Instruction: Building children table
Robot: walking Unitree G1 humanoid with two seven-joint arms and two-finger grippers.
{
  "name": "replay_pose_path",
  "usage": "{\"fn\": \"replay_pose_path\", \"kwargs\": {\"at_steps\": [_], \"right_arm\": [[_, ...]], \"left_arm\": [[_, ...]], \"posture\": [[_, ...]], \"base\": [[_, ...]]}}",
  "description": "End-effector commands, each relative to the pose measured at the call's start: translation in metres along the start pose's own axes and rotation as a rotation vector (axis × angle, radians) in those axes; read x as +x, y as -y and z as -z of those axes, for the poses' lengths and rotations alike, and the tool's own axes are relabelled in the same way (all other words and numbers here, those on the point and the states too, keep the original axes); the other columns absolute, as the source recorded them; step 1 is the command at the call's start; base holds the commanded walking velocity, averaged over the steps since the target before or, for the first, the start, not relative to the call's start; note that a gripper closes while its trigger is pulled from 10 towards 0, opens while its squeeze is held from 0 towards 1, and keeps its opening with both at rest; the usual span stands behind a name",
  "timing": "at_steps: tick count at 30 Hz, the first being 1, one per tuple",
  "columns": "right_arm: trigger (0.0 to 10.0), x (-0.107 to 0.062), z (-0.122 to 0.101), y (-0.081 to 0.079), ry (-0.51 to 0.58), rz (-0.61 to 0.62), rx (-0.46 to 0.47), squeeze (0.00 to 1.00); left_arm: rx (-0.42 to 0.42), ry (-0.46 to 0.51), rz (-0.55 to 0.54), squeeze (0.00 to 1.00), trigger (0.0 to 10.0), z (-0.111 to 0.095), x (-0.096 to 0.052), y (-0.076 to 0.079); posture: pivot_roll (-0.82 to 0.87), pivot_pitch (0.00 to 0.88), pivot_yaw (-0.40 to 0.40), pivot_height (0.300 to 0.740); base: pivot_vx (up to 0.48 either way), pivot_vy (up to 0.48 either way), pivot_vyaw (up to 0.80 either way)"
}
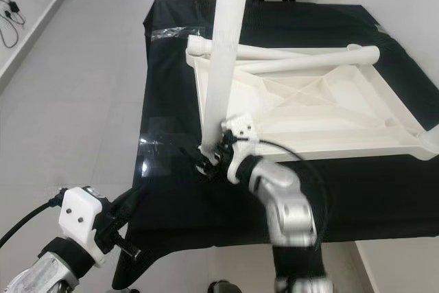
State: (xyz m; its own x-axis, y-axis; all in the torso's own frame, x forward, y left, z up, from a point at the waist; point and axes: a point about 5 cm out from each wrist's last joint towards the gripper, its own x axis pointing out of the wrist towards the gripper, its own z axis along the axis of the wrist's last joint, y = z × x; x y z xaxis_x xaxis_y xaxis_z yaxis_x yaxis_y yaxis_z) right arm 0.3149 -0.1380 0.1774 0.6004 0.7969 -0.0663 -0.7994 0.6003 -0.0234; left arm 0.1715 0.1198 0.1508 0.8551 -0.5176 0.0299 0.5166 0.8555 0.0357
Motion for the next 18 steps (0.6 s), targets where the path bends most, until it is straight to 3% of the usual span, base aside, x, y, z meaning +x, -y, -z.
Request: {"fn": "replay_pose_path", "kwargs": {"at_steps": [1, 4, 5, 7, 9, 11, 14, 15, 16, 17, 18], "right_arm": [[10.0, 0.0, 0.007, 0.008, -0.013, -0.047, -0.014, 0.0], [10.0, 0.005, 0.004, 0.02, 0.005, -0.103, 0.026, 0.0], [10.0, 0.01, 0.003, 0.028, 0.016, -0.115, 0.109, 0.0], [10.0, 0.01, 0.003, 0.028, 0.016, -0.115, 0.109, 0.0], [10.0, 0.014, -0.001, 0.039, 0.04, -0.115, 0.18, 0.0], [10.0, 0.013, -0.002, 0.042, 0.054, -0.139, 0.257, 0.0], [10.0, 0.013, -0.002, 0.044, 0.06, -0.165, 0.298, 0.0], [1.3, 0.012, -0.001, 0.045, 0.06, -0.175, 0.305, 0.0], [1.3, 0.012, -0.001, 0.045, 0.059, -0.178, 0.298, 0.0], [0.0, 0.012, 0.0, 0.045, 0.059, -0.183, 0.285, 0.0], [0.0, 0.012, 0.001, 0.045, 0.06, -0.183, 0.274, 0.0]], "left_arm": [[-0.014, -0.012, -0.001, 0.0, 10.0, 0.004, -0.001, 0.002], [-0.016, -0.01, 0.0, 0.0, 10.0, 0.004, 0.0, 0.003], [-0.017, -0.01, 0.001, 0.0, 10.0, 0.004, 0.0, 0.003], [-0.017, -0.01, 0.001, 0.0, 10.0, 0.004, 0.0, 0.003], [-0.017, -0.009, 0.001, 0.0, 10.0, 0.004, 0.0, 0.004], [-0.017, -0.009, 0.0, 0.0, 10.0, 0.004, 0.0, 0.003], [-0.017, -0.007, 0.0, 0.0, 10.0, 0.004, 0.0, 0.003], [-0.017, -0.006, 0.0, 0.0, 10.0, 0.003, 0.0, 0.003], [-0.017, -0.005, 0.0, 0.0, 10.0, 0.003, 0.0, 0.003], [-0.017, -0.004, 0.0, 0.0, 10.0, 0.003, 0.0, 0.003], [-0.018, -0.003, -0.001, 0.0, 10.0, 0.003, 0.0, 0.003]], "posture": [[0.13, 0.14, -0.081, 0.74], [0.13, 0.138, -0.08, 0.74], [0.14, 0.138, -0.081, 0.74], [0.14, 0.138, -0.081, 0.74], [0.15, 0.141, -0.082, 0.74], [0.14, 0.142, -0.081, 0.74], [0.13, 0.147, -0.082, 0.74], [0.13, 0.148, -0.081, 0.74], [0.13, 0.148, -0.081, 0.74], [0.12, 0.15, -0.081, 0.74], [0.12, 0.151, -0.08, 0.74]], "base": [[0.0, 0.0, 0.0], [0.0, 0.0, 0.0], [0.0, 0.0, 0.0], [0.0, 0.0, 0.0], [0.0, 0.0, 0.0], [0.0, 0.0, 0.0], [0.0, 0.0, 0.0], [0.0, 0.0, 0.0], [0.0, 0.0, 0.0], [0.0, 0.0, 0.0], [0.0, 0.0, 0.0]]}}
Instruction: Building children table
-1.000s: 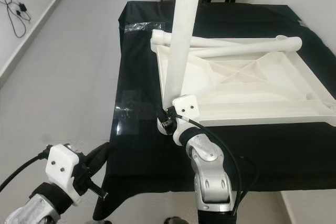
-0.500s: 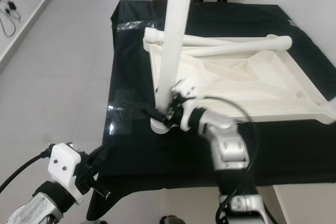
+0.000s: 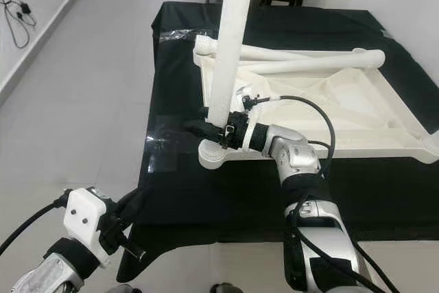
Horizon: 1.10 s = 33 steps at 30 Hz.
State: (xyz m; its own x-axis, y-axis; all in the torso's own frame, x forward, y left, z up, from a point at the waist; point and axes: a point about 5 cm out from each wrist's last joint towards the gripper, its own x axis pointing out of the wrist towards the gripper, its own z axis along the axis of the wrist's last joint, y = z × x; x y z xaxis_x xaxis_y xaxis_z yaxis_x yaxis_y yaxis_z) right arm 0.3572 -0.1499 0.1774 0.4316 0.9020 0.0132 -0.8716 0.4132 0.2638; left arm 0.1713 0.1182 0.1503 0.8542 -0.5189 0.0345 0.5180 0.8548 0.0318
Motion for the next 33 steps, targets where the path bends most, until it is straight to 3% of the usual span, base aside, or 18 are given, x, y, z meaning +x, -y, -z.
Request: {"fn": "replay_pose_path", "kwargs": {"at_steps": [1, 16, 18, 21, 22, 23, 25, 26, 27, 28, 31, 33], "right_arm": [[0.0, -0.005, 0.0, 0.004, 0.008, 0.024, -0.017, 0.0], [0.0, -0.006, -0.005, 0.016, 0.088, 0.115, -0.026, 0.0], [0.0, -0.01, -0.005, 0.023, 0.069, 0.289, -0.116, 0.0], [0.0, -0.01, -0.005, 0.023, 0.069, 0.289, -0.116, 0.0], [0.0, -0.024, 0.006, 0.025, 0.058, 0.843, -0.258, 0.0], [0.0, -0.04, 0.01, 0.016, 0.102, 1.089, -0.287, 0.0], [0.0, -0.04, 0.01, 0.016, 0.102, 1.089, -0.287, 0.0], [0.0, -0.043, 0.021, -0.001, 0.092, 1.17, -0.299, 0.0], [0.0, -0.043, 0.021, -0.001, 0.092, 1.17, -0.299, 0.0], [0.0, -0.038, 0.027, -0.016, 0.082, 1.159, -0.358, 0.0], [0.0, -0.025, 0.031, -0.018, 0.028, 1.068, -0.398, 0.0], [0.0, -0.025, 0.031, -0.018, 0.028, 1.068, -0.398, 0.0]], "left_arm": [[-0.014, -0.007, -0.002, 0.0, 10.0, 0.002, 0.0, 0.001], [-0.017, -0.007, -0.004, 0.0, 10.0, 0.001, -0.002, -0.001], [-0.018, -0.008, -0.004, 0.0, 10.0, 0.001, -0.003, -0.001], [-0.018, -0.008, -0.004, 0.0, 10.0, 0.001, -0.003, -0.001], [-0.018, -0.007, -0.004, 0.0, 10.0, 0.0, -0.004, -0.002], [-0.018, -0.006, -0.004, 0.0, 10.0, -0.001, -0.005, -0.002], [-0.018, -0.006, -0.004, 0.0, 10.0, -0.001, -0.005, -0.002], [-0.019, -0.005, -0.004, 0.0, 10.0, -0.002, -0.006, -0.003], [-0.019, -0.005, -0.004, 0.0, 10.0, -0.002, -0.006, -0.003], [-0.019, -0.006, -0.005, 0.0, 10.0, -0.002, -0.006, -0.004], [-0.016, -0.006, -0.003, 0.0, 10.0, -0.001, -0.005, -0.005], [-0.016, -0.006, -0.003, 0.0, 10.0, -0.001, -0.005, -0.005]], "posture": [[0.12, 0.151, -0.08, 0.74], [0.1, 0.159, -0.066, 0.74], [0.11, 0.162, -0.075, 0.74], [0.11, 0.162, -0.075, 0.74], [0.11, 0.187, -0.09, 0.74], [0.11, 0.187, -0.09, 0.74], [0.11, 0.187, -0.09, 0.74], [0.11, 0.196, -0.073, 0.74], [0.11, 0.196, -0.073, 0.74], [0.1, 0.19, -0.05, 0.74], [0.12, 0.18, -0.071, 0.74], [0.12, 0.18, -0.071, 0.74]], "base": [[0.0, 0.0, 0.0], [0.0, 0.0, 0.0], [0.0, 0.0, 0.0], [0.0, 0.0, 0.0], [0.0, 0.0, 0.0], [0.0, 0.0, 0.0], [0.0, 0.0, 0.0], [0.0, 0.0, 0.0], [0.0, 0.0, 0.0], [0.0, 0.0, 0.0], [0.0, 0.0, 0.0], [0.0, 0.0, 0.0]]}}
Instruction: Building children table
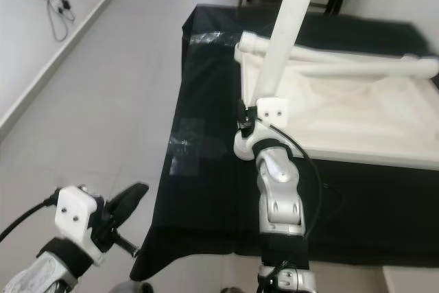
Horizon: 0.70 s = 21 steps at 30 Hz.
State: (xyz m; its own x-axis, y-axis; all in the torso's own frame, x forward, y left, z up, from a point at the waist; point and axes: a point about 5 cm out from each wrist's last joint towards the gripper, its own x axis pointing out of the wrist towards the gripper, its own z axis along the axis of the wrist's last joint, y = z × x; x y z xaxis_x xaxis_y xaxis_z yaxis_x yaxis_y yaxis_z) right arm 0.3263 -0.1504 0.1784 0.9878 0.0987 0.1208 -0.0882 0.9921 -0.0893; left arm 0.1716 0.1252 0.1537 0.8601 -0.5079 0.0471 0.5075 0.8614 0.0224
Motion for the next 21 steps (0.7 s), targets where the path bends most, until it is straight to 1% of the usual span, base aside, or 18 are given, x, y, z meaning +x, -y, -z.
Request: {"fn": "replay_pose_path", "kwargs": {"at_steps": [1, 3, 4, 8, 9, 10, 11, 12, 14, 15, 16, 17, 18, 19, 20, 21], "right_arm": [[0.0, -0.003, 0.028, 0.008, -0.146, 0.002, -0.096, 0.0], [0.0, 0.0, 0.028, 0.007, -0.152, -0.019, -0.108, 0.0], [10.0, 0.002, 0.029, 0.002, -0.168, -0.063, -0.123, 0.0], [10.0, 0.002, 0.03, 0.001, -0.177, -0.078, -0.124, 0.0], [10.0, 0.005, 0.028, -0.007, -0.166, -0.232, -0.011, 1.0], [10.0, 0.003, 0.022, -0.016, -0.147, -0.367, 0.095, 1.0], [10.0, -0.001, 0.014, -0.024, -0.113, -0.529, 0.167, 1.0], [10.0, -0.004, 0.005, -0.024, -0.061, -0.656, 0.195, 1.0], [10.0, -0.004, 0.005, -0.024, -0.061, -0.656, 0.195, 1.0], [10.0, -0.007, 0.0, -0.018, -0.041, -0.764, 0.165, 0.0], [10.0, -0.007, 0.0, -0.018, -0.041, -0.764, 0.165, 0.0], [10.0, -0.008, -0.001, -0.011, -0.04, -0.854, 0.132, 0.0], [10.0, -0.008, -0.001, -0.011, -0.04, -0.854, 0.132, 0.0], [10.0, -0.007, -0.001, -0.004, -0.049, -0.944, 0.09, 0.0], [10.0, -0.007, -0.001, -0.004, -0.049, -0.944, 0.09, 0.0], [10.0, -0.004, -0.001, 0.001, -0.07, -1.004, 0.079, 0.0]], "left_arm": [[-0.006, -0.018, 0.01, 0.0, 10.0, 0.003, 0.0, 0.001], [-0.007, -0.016, 0.009, 0.0, 10.0, 0.003, 0.0, 0.001], [-0.009, -0.016, 0.008, 0.0, 10.0, 0.004, 0.001, 0.001], [-0.011, -0.016, 0.009, 0.0, 10.0, 0.004, 0.001, 0.001], [-0.01, -0.017, 0.011, 0.0, 10.0, 0.005, 0.001, 0.0], [-0.01, -0.018, 0.012, 0.0, 10.0, 0.005, 0.001, 0.0], [-0.01, -0.019, 0.013, 0.0, 10.0, 0.005, 0.001, 0.001], [-0.011, -0.02, 0.013, 0.0, 10.0, 0.006, 0.001, 0.001], [-0.011, -0.02, 0.013, 0.0, 10.0, 0.006, 0.001, 0.001], [-0.013, -0.021, 0.014, 0.0, 10.0, 0.006, 0.001, 0.002], [-0.013, -0.021, 0.014, 0.0, 10.0, 0.006, 0.001, 0.002], [-0.014, -0.021, 0.015, 0.0, 10.0, 0.006, 0.001, 0.002], [-0.014, -0.021, 0.015, 0.0, 10.0, 0.006, 0.001, 0.002], [-0.016, -0.022, 0.015, 0.0, 10.0, 0.007, 0.001, 0.002], [-0.016, -0.022, 0.015, 0.0, 10.0, 0.007, 0.001, 0.002], [-0.017, -0.023, 0.015, 0.0, 10.0, 0.007, 0.001, 0.003]], "posture": [[0.12, 0.175, -0.077, 0.74], [0.12, 0.175, -0.077, 0.74], [0.12, 0.167, -0.078, 0.74], [0.12, 0.167, -0.078, 0.74], [0.12, 0.161, -0.072, 0.74], [0.12, 0.158, -0.069, 0.74], [0.13, 0.154, -0.07, 0.74], [0.13, 0.151, -0.073, 0.74], [0.13, 0.151, -0.073, 0.74], [0.14, 0.146, -0.076, 0.74], [0.14, 0.146, -0.076, 0.74], [0.14, 0.146, -0.076, 0.74], [0.14, 0.146, -0.076, 0.74], [0.15, 0.138, -0.079, 0.74], [0.15, 0.138, -0.079, 0.74], [0.15, 0.138, -0.079, 0.74]], "base": [[0.0, 0.0, 0.0], [0.0, 0.0, 0.0], [0.0, 0.0, 0.0], [0.0, 0.0, 0.0], [0.0, 0.0, 0.0], [0.0, 0.0, 0.0], [0.0, 0.0, 0.0], [0.0, 0.0, 0.0], [0.0, 0.0, 0.0], [0.0, 0.0, 0.0], [0.0, 0.0, 0.0], [0.0, 0.0, 0.0], [0.0, 0.0, 0.0], [0.0, 0.0, 0.0], [0.0, 0.0, 0.0], [0.0, 0.0, 0.0]]}}
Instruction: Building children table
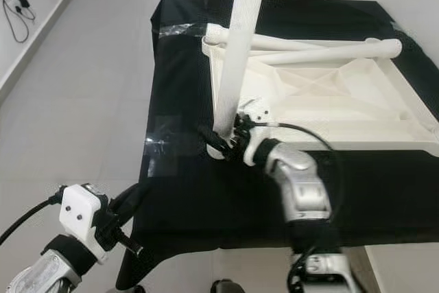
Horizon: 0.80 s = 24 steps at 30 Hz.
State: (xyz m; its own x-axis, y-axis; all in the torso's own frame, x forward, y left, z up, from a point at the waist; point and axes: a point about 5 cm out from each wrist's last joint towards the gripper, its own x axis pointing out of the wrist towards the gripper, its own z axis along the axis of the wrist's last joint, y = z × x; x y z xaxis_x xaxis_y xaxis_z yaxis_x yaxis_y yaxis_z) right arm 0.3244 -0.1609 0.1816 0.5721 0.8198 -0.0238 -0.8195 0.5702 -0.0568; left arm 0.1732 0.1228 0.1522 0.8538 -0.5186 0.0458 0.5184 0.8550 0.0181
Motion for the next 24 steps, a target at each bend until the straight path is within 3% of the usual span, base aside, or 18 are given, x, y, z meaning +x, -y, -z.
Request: {"fn": "replay_pose_path", "kwargs": {"at_steps": [1, 2, 4, 7, 8, 9, 10, 14, 18, 24], "right_arm": [[10.0, 0.008, 0.002, 0.001, -0.02, -0.158, 0.005, 0.0], [10.0, 0.008, 0.002, 0.001, -0.02, -0.158, 0.005, 0.0], [10.0, 0.017, 0.002, 0.017, -0.062, -0.086, -0.036, 0.0], [10.0, 0.025, -0.002, 0.021, -0.048, -0.116, -0.005, 0.0], [7.8, 0.028, -0.003, 0.021, -0.034, -0.154, 0.027, 0.0], [7.8, 0.028, -0.003, 0.021, -0.034, -0.154, 0.027, 0.0], [0.0, 0.029, -0.002, 0.021, -0.03, -0.192, 0.077, 0.0], [0.0, 0.027, 0.003, 0.021, -0.044, -0.225, 0.126, 0.0], [0.0, 0.023, 0.009, 0.023, -0.013, -0.259, 0.23, 0.0], [0.0, 0.023, 0.009, 0.03, 0.014, -0.241, 0.265, 0.0]], "left_arm": [[-0.013, -0.023, 0.002, 0.0, 10.0, 0.006, -0.001, 0.001], [-0.013, -0.023, 0.002, 0.0, 10.0, 0.006, -0.001, 0.001], [-0.014, -0.024, 0.003, 0.0, 10.0, 0.006, -0.001, 0.001], [-0.015, -0.026, 0.003, 0.0, 10.0, 0.007, -0.002, 0.001], [-0.016, -0.027, 0.003, 0.0, 10.0, 0.008, -0.002, 0.001], [-0.016, -0.027, 0.003, 0.0, 10.0, 0.008, -0.002, 0.001], [-0.017, -0.028, 0.003, 0.0, 10.0, 0.008, -0.002, 0.002], [-0.017, -0.028, 0.003, 0.0, 10.0, 0.008, -0.002, 0.002], [-0.02, -0.025, 0.002, 0.0, 10.0, 0.008, -0.002, 0.004], [-0.021, -0.022, 0.002, 0.0, 10.0, 0.008, -0.002, 0.003]], "posture": [[0.16, 0.133, -0.082, 0.74], [0.16, 0.133, -0.082, 0.74], [0.16, 0.133, -0.085, 0.74], [0.17, 0.124, -0.084, 0.74], [0.18, 0.119, -0.082, 0.74], [0.18, 0.119, -0.082, 0.74], [0.18, 0.117, -0.085, 0.74], [0.18, 0.118, -0.088, 0.74], [0.17, 0.125, -0.089, 0.74], [0.17, 0.128, -0.087, 0.74]], "base": [[0.0, 0.0, 0.0], [0.0, 0.0, 0.0], [0.0, 0.0, 0.0], [0.0, 0.0, 0.0], [0.0, 0.0, 0.0], [0.0, 0.0, 0.0], [0.0, 0.0, 0.0], [0.0, 0.0, 0.0], [0.0, 0.0, 0.0], [0.0, 0.0, 0.0]]}}
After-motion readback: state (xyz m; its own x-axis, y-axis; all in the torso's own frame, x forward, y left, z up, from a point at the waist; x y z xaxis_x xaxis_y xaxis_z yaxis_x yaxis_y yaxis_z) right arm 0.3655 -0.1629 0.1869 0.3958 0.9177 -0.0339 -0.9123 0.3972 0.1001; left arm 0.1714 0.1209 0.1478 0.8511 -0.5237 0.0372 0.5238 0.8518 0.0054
